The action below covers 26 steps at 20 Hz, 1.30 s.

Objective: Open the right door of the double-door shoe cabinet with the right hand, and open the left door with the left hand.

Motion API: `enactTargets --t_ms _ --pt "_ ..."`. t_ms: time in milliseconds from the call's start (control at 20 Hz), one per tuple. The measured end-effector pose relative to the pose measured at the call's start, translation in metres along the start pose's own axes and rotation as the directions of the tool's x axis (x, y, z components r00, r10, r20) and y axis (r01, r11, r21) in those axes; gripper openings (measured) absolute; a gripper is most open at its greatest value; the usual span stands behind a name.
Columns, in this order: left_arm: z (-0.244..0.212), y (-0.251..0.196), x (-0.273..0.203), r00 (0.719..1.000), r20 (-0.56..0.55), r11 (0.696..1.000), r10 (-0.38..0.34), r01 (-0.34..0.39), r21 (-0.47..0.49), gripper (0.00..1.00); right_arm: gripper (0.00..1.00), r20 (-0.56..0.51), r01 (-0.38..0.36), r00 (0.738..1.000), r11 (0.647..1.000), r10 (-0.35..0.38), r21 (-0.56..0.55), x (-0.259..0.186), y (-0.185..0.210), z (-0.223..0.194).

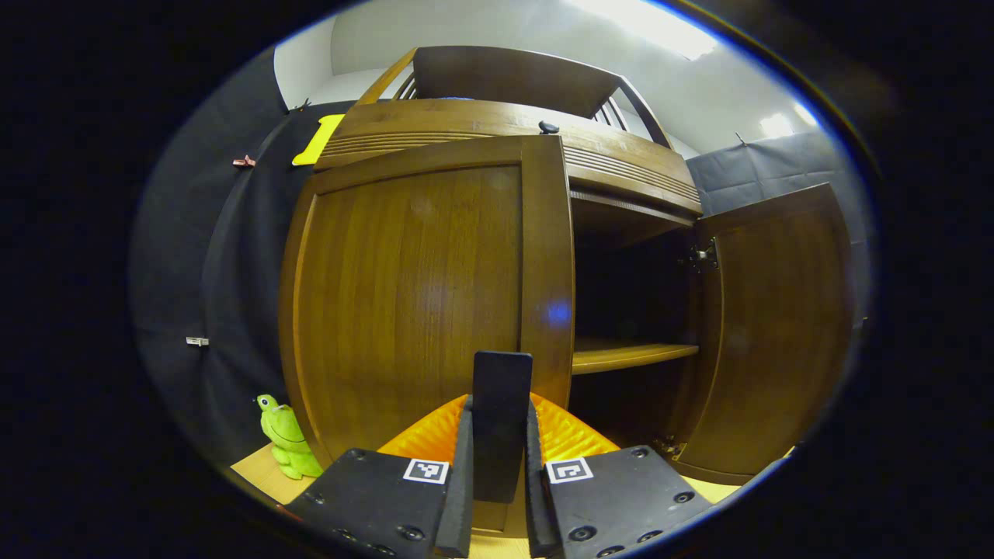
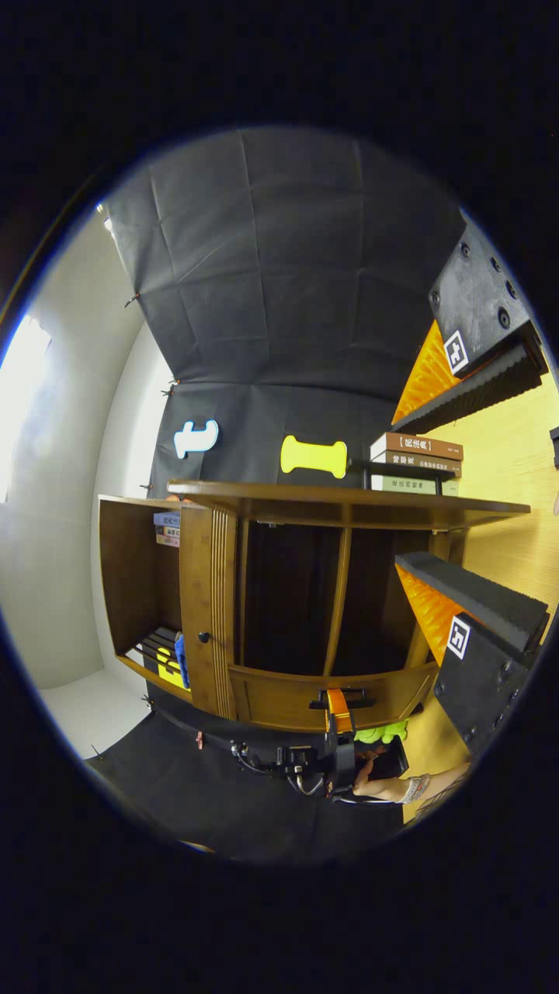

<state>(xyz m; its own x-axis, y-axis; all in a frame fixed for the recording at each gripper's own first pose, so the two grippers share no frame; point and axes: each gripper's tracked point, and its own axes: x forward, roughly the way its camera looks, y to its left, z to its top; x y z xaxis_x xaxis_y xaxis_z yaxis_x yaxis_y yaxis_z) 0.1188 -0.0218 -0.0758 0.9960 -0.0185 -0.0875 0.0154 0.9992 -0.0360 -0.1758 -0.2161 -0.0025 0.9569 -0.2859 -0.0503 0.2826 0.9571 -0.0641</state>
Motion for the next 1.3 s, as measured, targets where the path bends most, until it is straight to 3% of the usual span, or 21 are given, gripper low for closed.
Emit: enactTargets --t_ms 400,600,850,1300 --pt "0.006 0.029 -0.064 1.000 -0.010 1.000 0.002 -0.001 0.019 0.31 0.98 0.024 -0.092 0.995 0.993 0.094 -0.068 0.006 0.058 0.006" --pt "0.008 0.047 -0.091 1.000 -0.008 1.000 0.012 -0.012 0.016 0.29 0.96 0.023 -0.180 0.983 0.983 0.181 -0.035 0.008 0.095 0.007" --pt "0.009 0.072 -0.117 0.999 -0.011 0.999 0.037 -0.037 0.019 0.28 0.96 0.017 -0.209 0.978 0.978 0.210 -0.020 0.012 0.117 0.002" --pt "0.012 0.127 -0.154 0.987 0.000 0.986 0.162 -0.161 0.041 0.21 0.97 0.004 -0.299 0.954 0.954 0.299 -0.012 0.020 0.163 -0.003"
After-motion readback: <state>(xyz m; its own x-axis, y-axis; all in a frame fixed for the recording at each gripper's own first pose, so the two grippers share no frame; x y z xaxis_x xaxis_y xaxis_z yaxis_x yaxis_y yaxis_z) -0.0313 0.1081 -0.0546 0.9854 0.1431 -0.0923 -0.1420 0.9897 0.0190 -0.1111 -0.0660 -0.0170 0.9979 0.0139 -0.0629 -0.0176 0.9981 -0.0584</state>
